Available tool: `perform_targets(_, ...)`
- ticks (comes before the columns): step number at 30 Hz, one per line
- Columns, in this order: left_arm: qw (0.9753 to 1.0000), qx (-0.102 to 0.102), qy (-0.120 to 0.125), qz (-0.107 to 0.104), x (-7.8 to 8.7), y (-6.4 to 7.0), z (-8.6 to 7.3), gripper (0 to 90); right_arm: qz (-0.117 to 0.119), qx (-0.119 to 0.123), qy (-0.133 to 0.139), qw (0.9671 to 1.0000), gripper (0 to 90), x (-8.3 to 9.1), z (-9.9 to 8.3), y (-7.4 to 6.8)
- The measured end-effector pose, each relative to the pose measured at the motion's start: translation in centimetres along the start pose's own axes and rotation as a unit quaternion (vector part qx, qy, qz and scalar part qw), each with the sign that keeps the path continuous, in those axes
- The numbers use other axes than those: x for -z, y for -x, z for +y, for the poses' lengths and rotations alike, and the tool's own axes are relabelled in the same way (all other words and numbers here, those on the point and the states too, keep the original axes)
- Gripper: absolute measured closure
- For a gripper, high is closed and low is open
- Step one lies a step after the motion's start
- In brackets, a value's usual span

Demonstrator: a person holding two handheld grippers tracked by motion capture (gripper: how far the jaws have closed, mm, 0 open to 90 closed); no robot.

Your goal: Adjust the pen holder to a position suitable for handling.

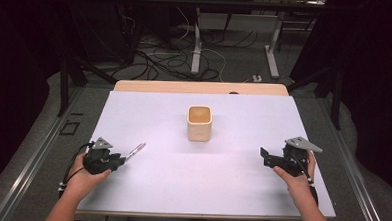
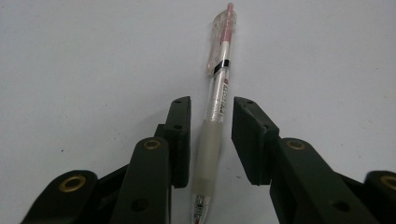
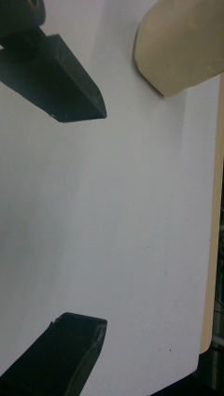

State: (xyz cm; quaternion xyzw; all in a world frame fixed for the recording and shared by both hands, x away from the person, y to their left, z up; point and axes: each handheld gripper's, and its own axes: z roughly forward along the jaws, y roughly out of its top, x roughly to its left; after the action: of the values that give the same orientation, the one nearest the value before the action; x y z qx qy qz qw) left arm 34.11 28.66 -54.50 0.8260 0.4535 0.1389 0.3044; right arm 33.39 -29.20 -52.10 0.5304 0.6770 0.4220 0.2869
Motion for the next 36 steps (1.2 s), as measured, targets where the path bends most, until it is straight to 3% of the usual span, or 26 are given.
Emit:
perform_targets(15, 0.9995, -0.025, -0.020, 0.007, -0.57, 0.19, -0.03, 74.3, 0.002, -0.002, -0.004, 1.0000, 1.5, -0.02, 0.00, -0.07)
perform_targets(36, 0.9990, -0.037, -0.025, 0.004, -0.65, 0.14, 0.22, 79.0, 0.002, -0.001, -0.005, 1.0000, 1.6, -0.06, -0.02, -0.05)
